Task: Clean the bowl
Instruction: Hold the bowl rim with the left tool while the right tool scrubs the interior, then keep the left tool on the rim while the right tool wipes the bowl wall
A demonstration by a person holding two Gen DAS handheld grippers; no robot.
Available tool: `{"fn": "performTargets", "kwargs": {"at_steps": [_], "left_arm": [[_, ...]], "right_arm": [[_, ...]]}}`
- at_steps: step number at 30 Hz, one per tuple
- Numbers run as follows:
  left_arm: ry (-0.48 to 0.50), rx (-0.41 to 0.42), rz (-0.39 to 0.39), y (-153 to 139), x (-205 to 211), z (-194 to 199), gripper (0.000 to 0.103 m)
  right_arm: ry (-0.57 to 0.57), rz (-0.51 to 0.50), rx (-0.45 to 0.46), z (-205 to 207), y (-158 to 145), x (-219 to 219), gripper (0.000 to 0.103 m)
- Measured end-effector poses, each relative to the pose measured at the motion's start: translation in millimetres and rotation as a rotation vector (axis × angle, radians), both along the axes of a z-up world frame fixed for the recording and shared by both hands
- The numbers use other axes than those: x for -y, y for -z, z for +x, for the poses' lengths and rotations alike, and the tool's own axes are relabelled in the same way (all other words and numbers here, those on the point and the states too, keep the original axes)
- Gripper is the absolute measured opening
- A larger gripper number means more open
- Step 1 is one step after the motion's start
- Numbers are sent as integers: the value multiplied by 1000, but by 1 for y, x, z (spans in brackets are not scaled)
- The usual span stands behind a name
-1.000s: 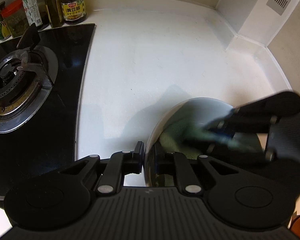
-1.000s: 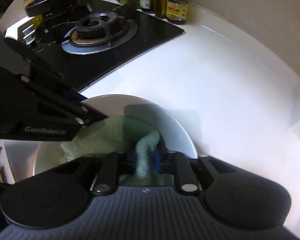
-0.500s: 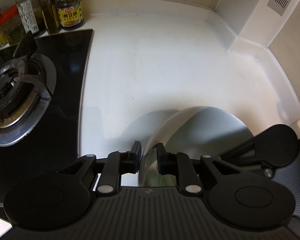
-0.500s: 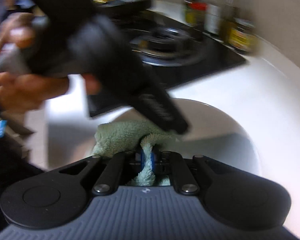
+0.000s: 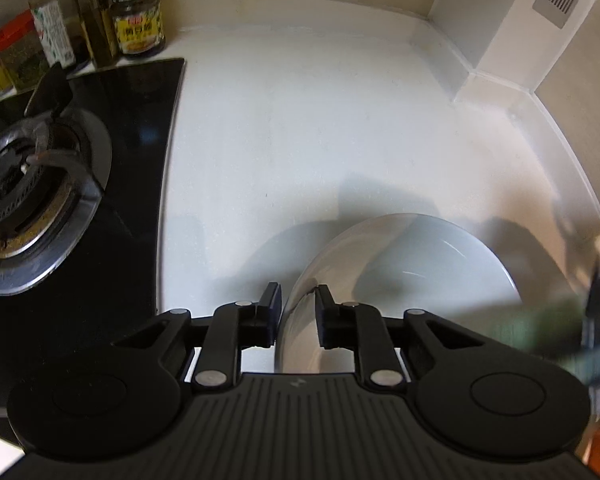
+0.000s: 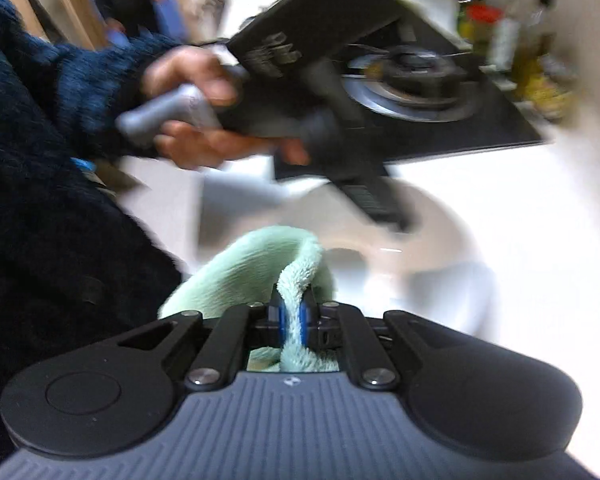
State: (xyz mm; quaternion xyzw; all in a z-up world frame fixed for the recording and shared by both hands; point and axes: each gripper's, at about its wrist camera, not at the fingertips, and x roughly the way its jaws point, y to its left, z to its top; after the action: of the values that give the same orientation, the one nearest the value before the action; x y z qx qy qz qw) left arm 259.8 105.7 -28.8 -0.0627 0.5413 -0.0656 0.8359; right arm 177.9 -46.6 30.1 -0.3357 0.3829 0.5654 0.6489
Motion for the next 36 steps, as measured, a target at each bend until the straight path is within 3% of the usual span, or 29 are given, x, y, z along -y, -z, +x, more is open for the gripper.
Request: {"fn": "performTargets", "kwargs": {"at_steps": [1, 5, 11, 12, 15, 20, 23, 25, 27, 28, 33, 36], "left_arm": [[-10, -6, -10, -2, -2, -3, 19], [-72, -20, -28, -12, -9, -25, 19], [-149, -72, -9, -12, -5, -63, 19], [-148, -89, -29, -9, -5, -68, 23], [-141, -71, -57, -5, -5, -77, 26], [-129, -4, -5, -2, -2, -67, 19], [-88, 41, 35, 1, 7, -56, 17], [-53, 45, 21, 7, 13, -46, 15], [12, 46, 26, 9, 21, -38, 16], [36, 36, 26, 9, 23, -35, 16], [75, -6, -30, 5, 14, -43, 15], [66, -22, -41, 2, 12, -57, 14]], "right_arm": [[7, -24, 58, 3, 2, -6, 5], [-9, -38, 150, 11, 24, -38, 5], [-90, -31, 209, 12, 52, -72, 4], [-89, -26, 222, 13, 54, -73, 4], [-31, -124, 318, 13, 60, -74, 3], [114, -300, 327, 9, 66, -66, 3], [169, -380, 271, -1, 65, -55, 3], [191, -397, 179, -16, 61, -45, 4], [204, -328, 71, -28, 52, -33, 4], [219, -284, 70, -28, 47, -30, 4], [272, -61, 164, -17, 24, -21, 4], [157, 36, 207, -13, 21, -31, 4]]}}
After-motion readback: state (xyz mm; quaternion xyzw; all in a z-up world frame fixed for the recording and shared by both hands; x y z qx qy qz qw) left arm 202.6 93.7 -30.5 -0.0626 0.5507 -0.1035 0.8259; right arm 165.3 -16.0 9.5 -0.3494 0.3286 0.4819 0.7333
